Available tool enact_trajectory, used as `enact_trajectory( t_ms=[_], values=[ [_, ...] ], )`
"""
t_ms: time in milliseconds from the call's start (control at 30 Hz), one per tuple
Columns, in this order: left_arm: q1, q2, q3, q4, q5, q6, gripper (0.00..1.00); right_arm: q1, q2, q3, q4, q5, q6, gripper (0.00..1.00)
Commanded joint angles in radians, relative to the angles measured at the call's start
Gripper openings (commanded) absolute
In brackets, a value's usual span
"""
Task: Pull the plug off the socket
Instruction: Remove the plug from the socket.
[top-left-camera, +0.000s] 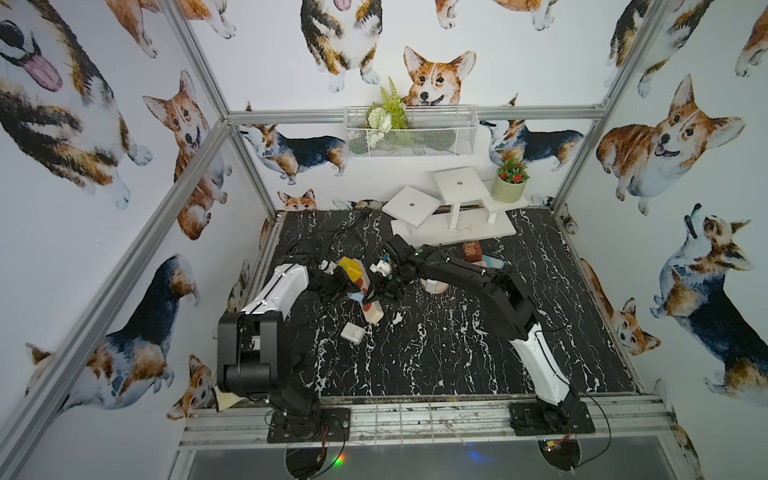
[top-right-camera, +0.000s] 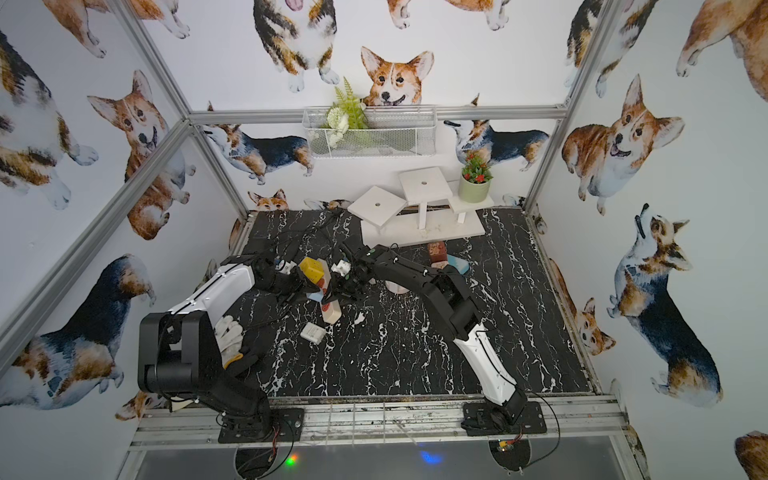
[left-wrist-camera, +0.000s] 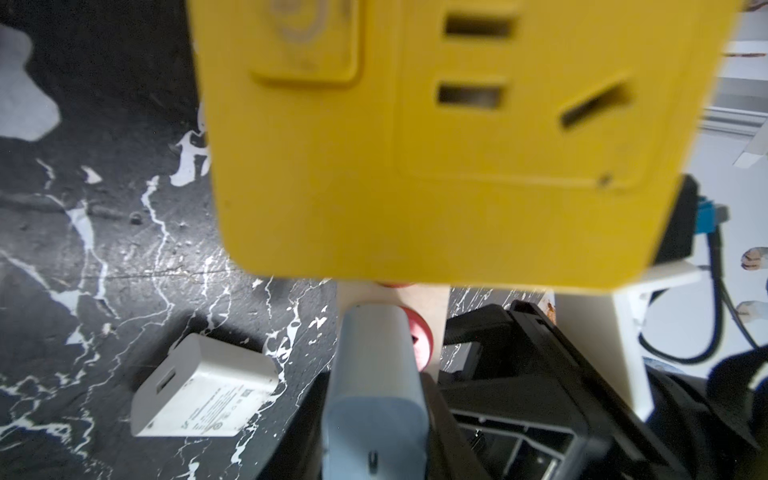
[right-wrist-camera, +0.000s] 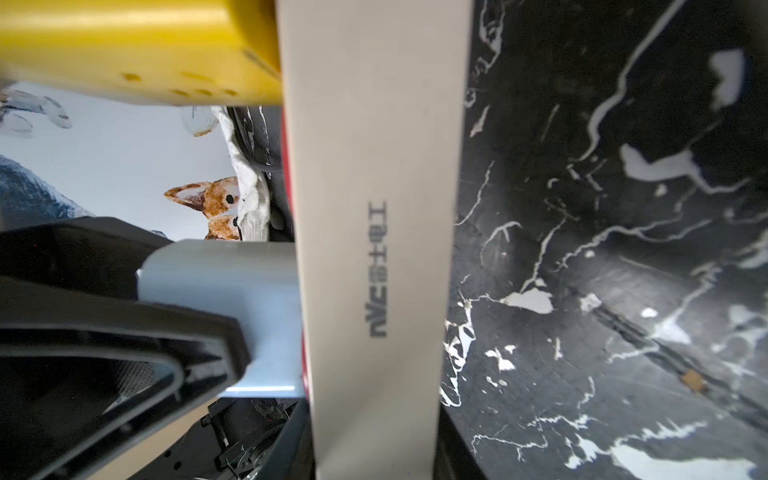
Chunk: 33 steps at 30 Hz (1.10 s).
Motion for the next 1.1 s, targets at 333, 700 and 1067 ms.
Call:
enact_trajectory(
  t_ms=[333, 700, 1067],
  values=[
    [-0.019, 0.029, 0.096, -0.093, -0.082, 0.089, 0.0, -0.005, 0.022, -0.016, -0.272, 0.163, 0.009, 0.0],
    [-0.016, -0.045, -0.006, 0.083, -0.032, -0.102, 0.0, -0.008, 0.023, -0.013, -0.285, 0.169, 0.013, 0.0],
    [-0.042, -0.043, 0.071, -0.069, -0.192, -0.044, 0.0, -0.008, 0.01, -0.019, -0.22, 0.121, 0.011, 0.0]
  ],
)
